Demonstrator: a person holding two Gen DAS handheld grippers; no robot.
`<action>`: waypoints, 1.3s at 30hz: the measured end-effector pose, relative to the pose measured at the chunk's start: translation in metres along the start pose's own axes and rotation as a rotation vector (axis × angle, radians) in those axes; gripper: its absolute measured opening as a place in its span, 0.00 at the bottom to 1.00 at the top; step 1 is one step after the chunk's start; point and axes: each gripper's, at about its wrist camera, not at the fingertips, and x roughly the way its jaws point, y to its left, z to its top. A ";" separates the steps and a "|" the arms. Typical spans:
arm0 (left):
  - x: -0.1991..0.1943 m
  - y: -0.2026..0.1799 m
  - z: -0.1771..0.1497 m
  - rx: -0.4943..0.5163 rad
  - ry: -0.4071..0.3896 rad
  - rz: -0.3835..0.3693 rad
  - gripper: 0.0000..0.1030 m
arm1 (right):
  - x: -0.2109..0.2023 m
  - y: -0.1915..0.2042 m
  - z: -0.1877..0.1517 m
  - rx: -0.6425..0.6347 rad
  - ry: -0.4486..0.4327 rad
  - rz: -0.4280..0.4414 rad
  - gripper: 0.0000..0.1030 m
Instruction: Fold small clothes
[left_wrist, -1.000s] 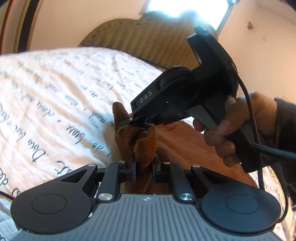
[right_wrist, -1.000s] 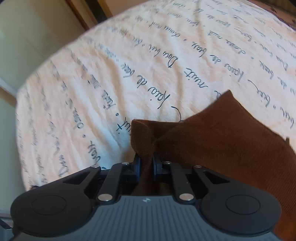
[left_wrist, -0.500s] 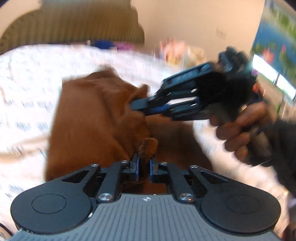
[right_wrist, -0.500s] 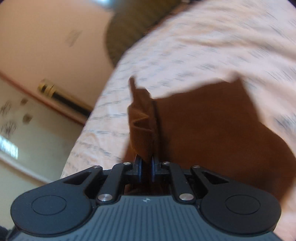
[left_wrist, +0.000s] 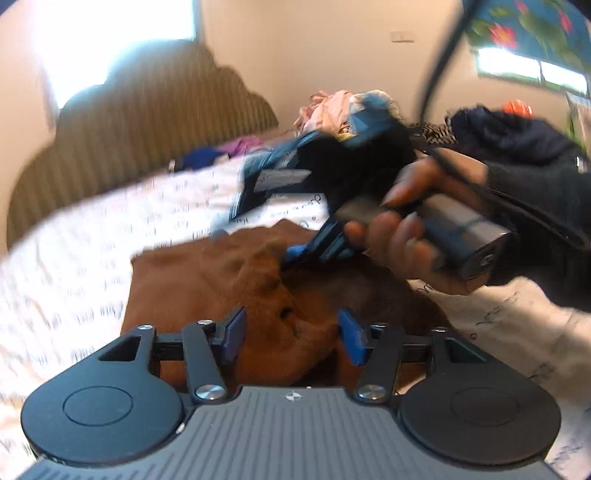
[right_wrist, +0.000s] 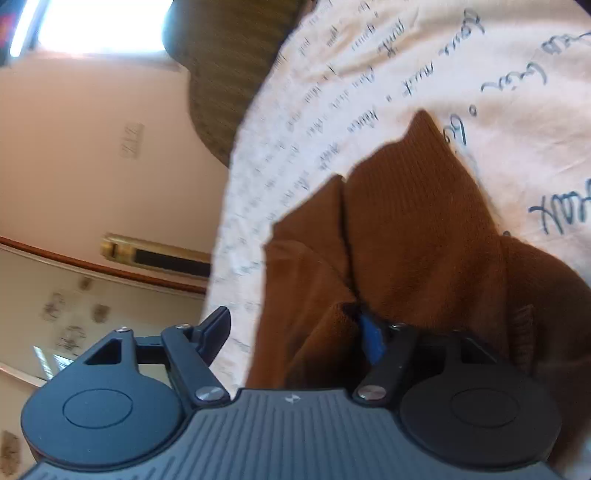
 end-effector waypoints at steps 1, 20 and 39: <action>0.006 -0.005 0.000 0.024 0.014 -0.006 0.09 | 0.006 0.003 -0.003 -0.038 0.023 -0.045 0.19; -0.010 -0.050 0.003 0.095 0.059 -0.337 0.07 | -0.102 -0.040 -0.027 -0.112 -0.136 -0.045 0.19; -0.042 0.057 -0.052 0.120 -0.016 0.094 0.68 | -0.120 0.002 -0.110 -0.174 -0.065 -0.045 0.54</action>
